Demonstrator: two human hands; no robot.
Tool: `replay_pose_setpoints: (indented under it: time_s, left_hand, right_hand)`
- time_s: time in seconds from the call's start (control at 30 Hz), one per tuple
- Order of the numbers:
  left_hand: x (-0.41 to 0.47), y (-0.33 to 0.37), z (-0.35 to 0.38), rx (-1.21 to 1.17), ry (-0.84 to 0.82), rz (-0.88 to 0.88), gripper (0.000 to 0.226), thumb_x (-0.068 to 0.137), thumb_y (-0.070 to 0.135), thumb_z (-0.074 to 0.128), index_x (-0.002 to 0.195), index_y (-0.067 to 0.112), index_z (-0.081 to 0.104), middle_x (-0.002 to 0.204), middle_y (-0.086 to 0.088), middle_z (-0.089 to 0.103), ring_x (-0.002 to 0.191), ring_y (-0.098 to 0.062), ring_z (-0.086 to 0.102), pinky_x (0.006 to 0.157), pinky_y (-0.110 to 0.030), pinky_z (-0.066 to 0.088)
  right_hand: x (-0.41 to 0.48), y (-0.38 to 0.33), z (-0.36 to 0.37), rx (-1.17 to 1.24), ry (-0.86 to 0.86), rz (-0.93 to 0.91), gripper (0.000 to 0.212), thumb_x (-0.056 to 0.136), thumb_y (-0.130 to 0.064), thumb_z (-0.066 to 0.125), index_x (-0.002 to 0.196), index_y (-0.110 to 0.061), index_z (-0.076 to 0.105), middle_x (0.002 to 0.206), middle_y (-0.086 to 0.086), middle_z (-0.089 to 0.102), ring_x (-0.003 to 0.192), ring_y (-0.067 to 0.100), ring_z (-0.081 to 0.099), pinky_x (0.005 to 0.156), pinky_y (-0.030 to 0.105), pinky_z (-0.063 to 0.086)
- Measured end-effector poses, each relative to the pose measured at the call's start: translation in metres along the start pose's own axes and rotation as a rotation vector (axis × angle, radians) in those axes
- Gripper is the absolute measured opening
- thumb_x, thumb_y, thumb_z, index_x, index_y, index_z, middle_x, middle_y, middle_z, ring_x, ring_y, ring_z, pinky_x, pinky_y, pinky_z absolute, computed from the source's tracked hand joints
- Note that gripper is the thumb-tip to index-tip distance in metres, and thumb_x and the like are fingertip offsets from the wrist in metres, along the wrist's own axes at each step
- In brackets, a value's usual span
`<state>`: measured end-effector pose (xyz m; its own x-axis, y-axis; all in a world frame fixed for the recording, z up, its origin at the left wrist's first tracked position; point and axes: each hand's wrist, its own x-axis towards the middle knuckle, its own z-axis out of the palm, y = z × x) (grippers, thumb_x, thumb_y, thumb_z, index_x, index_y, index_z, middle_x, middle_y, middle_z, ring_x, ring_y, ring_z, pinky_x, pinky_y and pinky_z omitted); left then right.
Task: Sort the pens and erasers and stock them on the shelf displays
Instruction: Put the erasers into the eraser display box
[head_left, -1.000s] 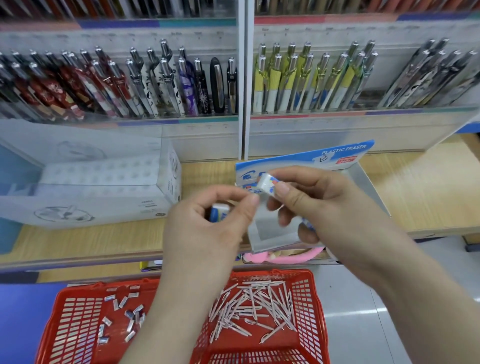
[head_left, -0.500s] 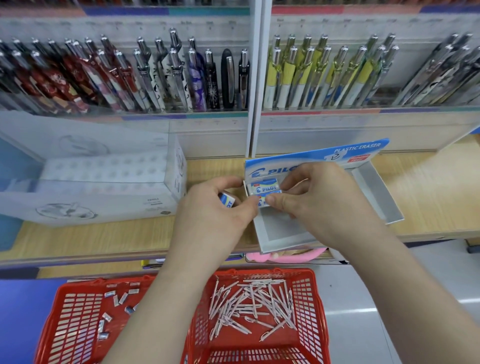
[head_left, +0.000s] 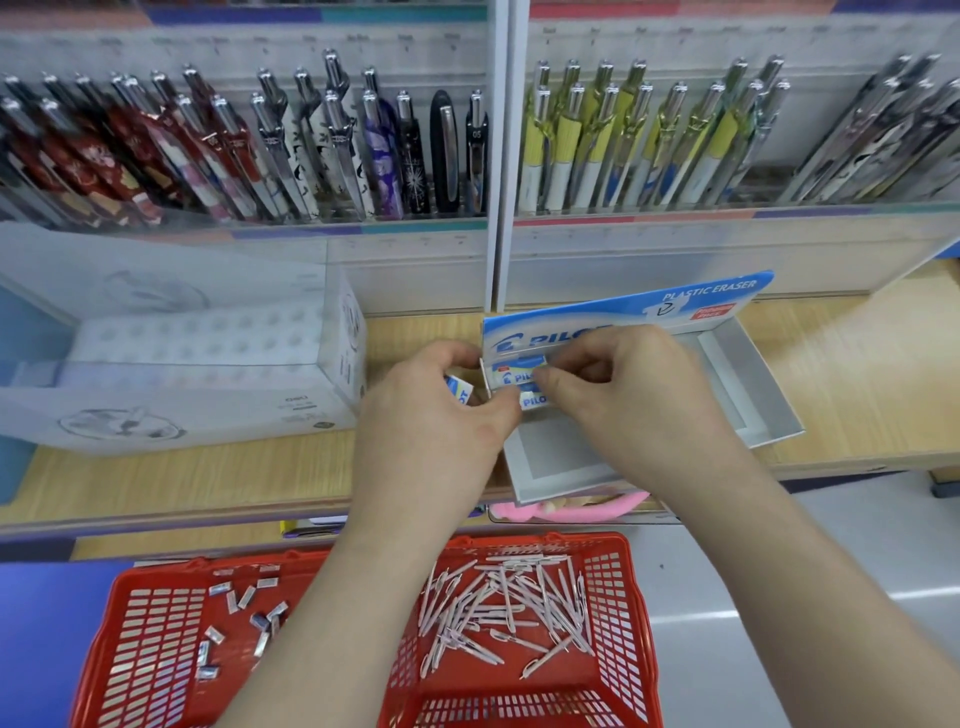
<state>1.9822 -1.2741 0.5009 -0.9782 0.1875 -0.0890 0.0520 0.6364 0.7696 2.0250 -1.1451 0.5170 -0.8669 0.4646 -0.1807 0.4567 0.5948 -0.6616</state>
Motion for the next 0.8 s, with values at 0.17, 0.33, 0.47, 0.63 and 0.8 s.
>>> replay_pose_setpoints:
  time_s: [0.17,0.33,0.47,0.63,0.8]
  left_hand:
    - [-0.015,0.006,-0.016,-0.166,0.072,0.040,0.012,0.076,0.042,0.069,0.082,0.032,0.065,0.069,0.022,0.061,0.063,0.006,0.053,0.052,-0.005,0.036]
    - [-0.055,0.036,-0.020,-0.305,-0.144,0.076,0.023,0.063,0.046,0.079,0.074,0.029,0.067,0.059,0.015,0.063,0.047,0.001,0.052,0.046,-0.006,0.036]
    - [-0.062,0.040,-0.015,-0.326,-0.076,0.070,0.012,0.066,0.035,0.077,0.073,0.028,0.070,0.058,0.015,0.065,0.047,0.001,0.056,0.047,-0.008,0.039]
    - [-0.057,0.041,-0.027,-0.740,-0.114,-0.182,0.015,0.070,0.035,0.070,0.080,0.024,0.074,0.058,-0.006,0.067,0.034,-0.009,0.040,0.041,-0.019,0.036]
    - [-0.064,0.039,-0.027,-0.741,-0.206,-0.199,0.013,0.073,0.031,0.069,0.085,0.027,0.068,0.055,-0.011,0.059,0.037,-0.013,0.045,0.040,-0.019,0.037]
  right_hand:
    - [-0.007,-0.006,-0.024,0.597,0.020,0.211,0.018,0.087,-0.014,0.057,0.075,-0.014,0.071,0.059,-0.009,0.059,0.055,0.002,0.049,0.054,0.015,0.036]
    - [-0.029,-0.022,-0.031,1.342,-0.318,0.394,0.029,0.070,-0.018,0.055,0.092,-0.008,0.072,0.073,0.005,0.053,0.065,0.013,0.045,0.067,0.027,0.042]
    - [-0.040,-0.023,-0.029,1.491,-0.327,0.381,0.045,0.062,-0.020,0.055,0.098,-0.003,0.073,0.078,0.007,0.055,0.069,0.015,0.050,0.065,0.027,0.047]
    - [-0.051,-0.009,-0.036,1.283,-0.273,0.244,0.036,0.071,-0.008,0.064,0.107,-0.010,0.069,0.098,0.018,0.072,0.088,0.025,0.068,0.082,0.033,0.052]
    - [-0.060,-0.005,-0.032,1.019,-0.278,0.163,0.024,0.075,-0.016,0.068,0.097,-0.010,0.073,0.096,0.011,0.074,0.089,0.024,0.071,0.091,0.044,0.048]
